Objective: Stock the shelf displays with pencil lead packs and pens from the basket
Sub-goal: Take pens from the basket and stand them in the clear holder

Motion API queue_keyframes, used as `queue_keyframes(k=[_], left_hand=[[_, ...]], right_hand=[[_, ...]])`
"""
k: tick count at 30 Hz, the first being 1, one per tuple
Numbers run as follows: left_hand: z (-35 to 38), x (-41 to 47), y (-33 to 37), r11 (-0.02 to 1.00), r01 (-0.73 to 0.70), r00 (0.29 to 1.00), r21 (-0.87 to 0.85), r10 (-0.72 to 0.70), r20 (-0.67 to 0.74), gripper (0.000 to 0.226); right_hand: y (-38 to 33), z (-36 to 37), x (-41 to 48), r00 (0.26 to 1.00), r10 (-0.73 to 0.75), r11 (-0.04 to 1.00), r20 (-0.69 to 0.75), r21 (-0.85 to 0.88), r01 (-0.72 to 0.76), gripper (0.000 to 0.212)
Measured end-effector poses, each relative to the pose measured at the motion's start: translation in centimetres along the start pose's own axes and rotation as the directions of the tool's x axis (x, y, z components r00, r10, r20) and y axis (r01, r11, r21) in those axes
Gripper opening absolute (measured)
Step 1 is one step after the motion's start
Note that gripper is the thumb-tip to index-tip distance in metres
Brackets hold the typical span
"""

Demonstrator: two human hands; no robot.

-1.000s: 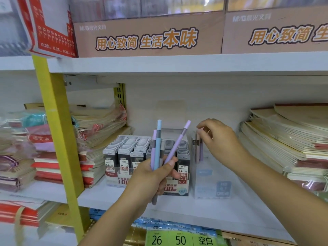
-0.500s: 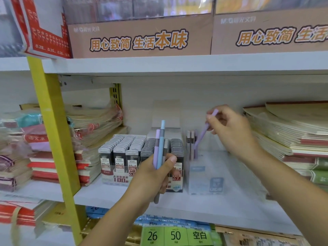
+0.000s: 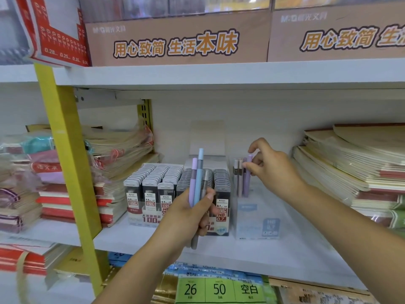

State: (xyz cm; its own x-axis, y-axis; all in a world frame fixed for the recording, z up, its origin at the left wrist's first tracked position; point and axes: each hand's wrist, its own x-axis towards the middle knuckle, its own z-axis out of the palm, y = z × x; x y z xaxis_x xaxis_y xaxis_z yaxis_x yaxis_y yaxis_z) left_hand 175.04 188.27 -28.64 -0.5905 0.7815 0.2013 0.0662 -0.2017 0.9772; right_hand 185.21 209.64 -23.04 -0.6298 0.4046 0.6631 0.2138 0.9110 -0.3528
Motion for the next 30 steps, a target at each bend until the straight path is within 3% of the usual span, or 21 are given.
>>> queue_keyframes(k=[6,8,11,13,16,18,21,25,27,30], left_hand=[[-0.5,-0.4,0.1,1.000,0.005,0.998,-0.030,-0.003,0.062,0.018],[-0.6,-0.6,0.3,0.999,0.008,0.996,-0.045,-0.004,0.084,0.020],[-0.7,-0.6,0.9,0.997,0.017,0.993,-0.073,-0.009,0.116,0.024],[-0.5,-0.6,1.2,0.995,0.032,0.987,-0.094,-0.017,0.162,0.031],[0.1,-0.6,1.2,0.996,0.043,0.977,-0.078,-0.025,0.212,0.041],[0.7,-0.6,1.1,0.997,0.047,0.974,-0.068,-0.030,0.226,0.044],[0.9,-0.8,0.9,0.990,0.092,0.967,-0.106,-0.064,0.246,0.042],[0.6,-0.9,1.0,0.987,0.142,0.970,-0.075,-0.124,0.211,0.032],[0.5,-0.8,1.0,0.994,0.112,0.981,0.015,-0.114,0.156,0.027],[0.4,-0.6,0.7,0.996,0.068,0.992,0.065,-0.075,0.105,0.027]], right_hand=[[-0.6,0.7,0.2,0.993,0.041,0.996,0.110,-0.088,-0.032,0.018],[-1.0,0.5,0.2,0.987,0.067,0.980,0.146,-0.196,-0.038,0.011],[-2.4,-0.2,-0.8,0.997,-0.067,0.964,-0.023,-0.258,0.059,0.021],[-4.4,-0.6,-2.2,0.992,-0.064,0.998,-0.107,0.015,0.066,0.017],[-7.0,-0.6,-3.7,0.975,0.063,0.860,0.214,0.484,-0.162,0.013],[-7.4,-0.5,-4.2,0.959,0.089,0.770,0.269,0.592,-0.238,0.016],[-7.0,-1.2,-4.2,0.965,0.159,0.682,0.208,0.683,-0.260,0.010],[-5.4,-2.7,-3.4,0.951,0.294,0.486,0.098,0.841,-0.237,0.010],[-4.1,-3.8,-2.6,0.938,0.340,0.557,-0.064,0.818,-0.146,0.013],[-2.3,-5.0,-1.5,0.939,0.252,0.783,-0.235,0.619,-0.055,0.019]])
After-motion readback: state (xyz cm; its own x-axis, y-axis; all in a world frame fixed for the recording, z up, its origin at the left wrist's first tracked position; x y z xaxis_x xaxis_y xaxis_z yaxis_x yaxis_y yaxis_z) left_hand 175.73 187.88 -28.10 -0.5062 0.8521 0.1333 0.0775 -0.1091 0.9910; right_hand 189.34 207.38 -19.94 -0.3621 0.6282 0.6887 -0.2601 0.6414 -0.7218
